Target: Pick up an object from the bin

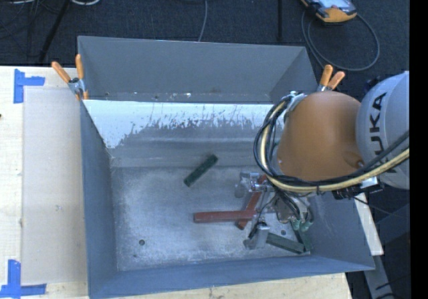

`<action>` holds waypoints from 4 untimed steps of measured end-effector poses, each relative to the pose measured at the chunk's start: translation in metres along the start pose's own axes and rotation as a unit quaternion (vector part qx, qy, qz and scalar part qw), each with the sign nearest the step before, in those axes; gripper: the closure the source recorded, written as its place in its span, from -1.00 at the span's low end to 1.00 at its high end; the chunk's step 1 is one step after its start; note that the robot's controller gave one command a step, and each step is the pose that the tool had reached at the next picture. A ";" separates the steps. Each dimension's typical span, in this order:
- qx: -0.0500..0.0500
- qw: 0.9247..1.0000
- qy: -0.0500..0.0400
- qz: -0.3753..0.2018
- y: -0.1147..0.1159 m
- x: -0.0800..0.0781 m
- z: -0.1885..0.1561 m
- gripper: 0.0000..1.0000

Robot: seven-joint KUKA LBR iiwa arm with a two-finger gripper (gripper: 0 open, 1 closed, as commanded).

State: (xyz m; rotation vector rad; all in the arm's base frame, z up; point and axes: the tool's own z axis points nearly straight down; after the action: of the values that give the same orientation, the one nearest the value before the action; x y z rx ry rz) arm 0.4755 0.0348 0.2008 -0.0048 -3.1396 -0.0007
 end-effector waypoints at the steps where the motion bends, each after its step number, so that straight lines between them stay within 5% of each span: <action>1: 0.000 1.000 0.000 0.000 0.000 0.000 0.000 -1.00; 2: 0.000 1.000 -0.004 -0.007 -0.010 -0.023 0.057 -1.00; 3: 0.000 1.000 0.000 0.030 0.019 -0.011 0.132 1.00; 4: 0.000 1.000 0.000 0.030 0.019 -0.011 0.132 1.00</action>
Offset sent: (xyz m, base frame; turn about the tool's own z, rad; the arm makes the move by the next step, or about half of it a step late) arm 0.0447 -0.0242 -0.1281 -0.0253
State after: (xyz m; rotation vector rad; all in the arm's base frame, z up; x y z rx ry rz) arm 0.4863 0.0540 0.0690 -0.0981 -3.1375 -0.0001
